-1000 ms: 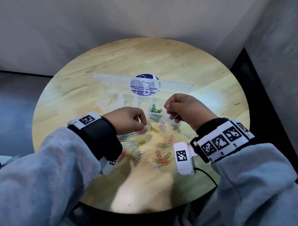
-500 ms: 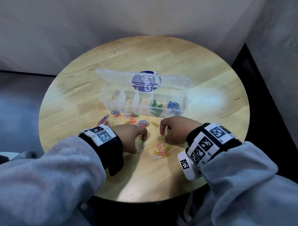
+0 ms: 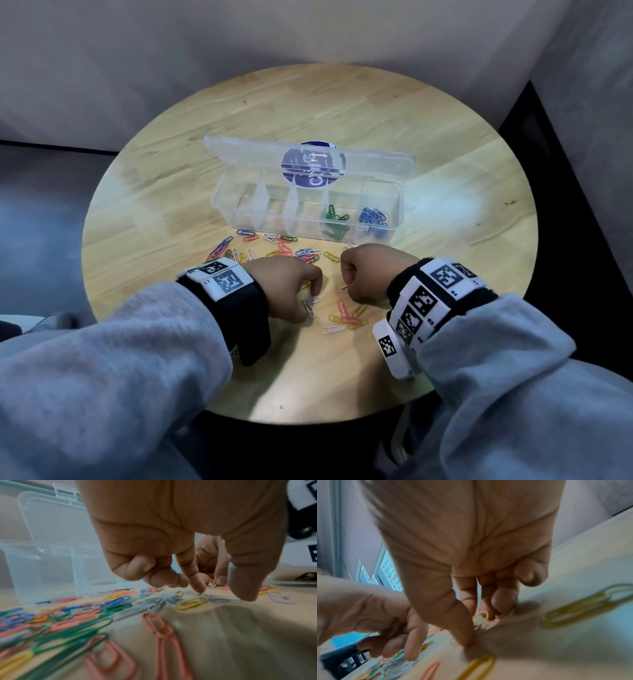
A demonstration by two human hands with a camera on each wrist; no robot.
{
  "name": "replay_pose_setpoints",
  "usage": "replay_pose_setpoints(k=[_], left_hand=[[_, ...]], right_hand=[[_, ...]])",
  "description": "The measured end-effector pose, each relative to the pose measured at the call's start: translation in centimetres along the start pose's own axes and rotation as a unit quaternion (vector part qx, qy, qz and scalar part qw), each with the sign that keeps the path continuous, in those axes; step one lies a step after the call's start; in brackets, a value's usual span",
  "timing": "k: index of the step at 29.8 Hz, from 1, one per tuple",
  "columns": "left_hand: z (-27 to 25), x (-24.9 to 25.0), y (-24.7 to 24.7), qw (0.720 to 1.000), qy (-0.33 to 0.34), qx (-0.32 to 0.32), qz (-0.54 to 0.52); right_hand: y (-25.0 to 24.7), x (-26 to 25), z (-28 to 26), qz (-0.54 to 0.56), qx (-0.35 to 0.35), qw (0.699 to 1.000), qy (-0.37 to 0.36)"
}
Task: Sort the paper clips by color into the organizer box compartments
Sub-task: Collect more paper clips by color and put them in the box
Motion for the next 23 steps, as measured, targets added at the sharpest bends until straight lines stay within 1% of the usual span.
replay_pose_setpoints(k=[3,8,14,19,21,23], left_hand=[[0.2,0.4,0.1,1.0,0.015,0.008,0.014],[0.8,0.6,0.1,1.0,0.016,0.019,0.007],[1.0,0.5,0.6,1.0,0.004,0.008,0.012],[1.0,0.4,0.7,1.0,-0.003,0.003,0.0],[1.0,0.1,0.8,1.0,-0.014,0.001,-0.016],[0.9,-0.3,0.6,0.998,-0.031,0.001,-0.047]], right_hand=[[0.2,-0.1,0.0,0.001,-0.01,1.0,-0.002],[0.7,-0.1,-0.2,-0.008,-0.039,0.999,-0.012],[0.3,-0.1,-0.2,0.002,-0.015,1.0,-0.016],[0.8,-0.4,0.0,-0.017,-0.023,0.999,-0.032],[0.8,-0.2,-0.1,-0.005,-0.032,0.999,-0.023],[0.4,0.0,-0.3,0.04,-0.033,0.999,-0.004]])
Point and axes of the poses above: each hand's wrist, its own z-axis towards the middle knuckle, its own y-axis out of the palm, x = y × z, the point moved 10 cm from there along z, towards the middle knuckle, and after that the axes turned 14 degrees about x, right-handed, at the moved point
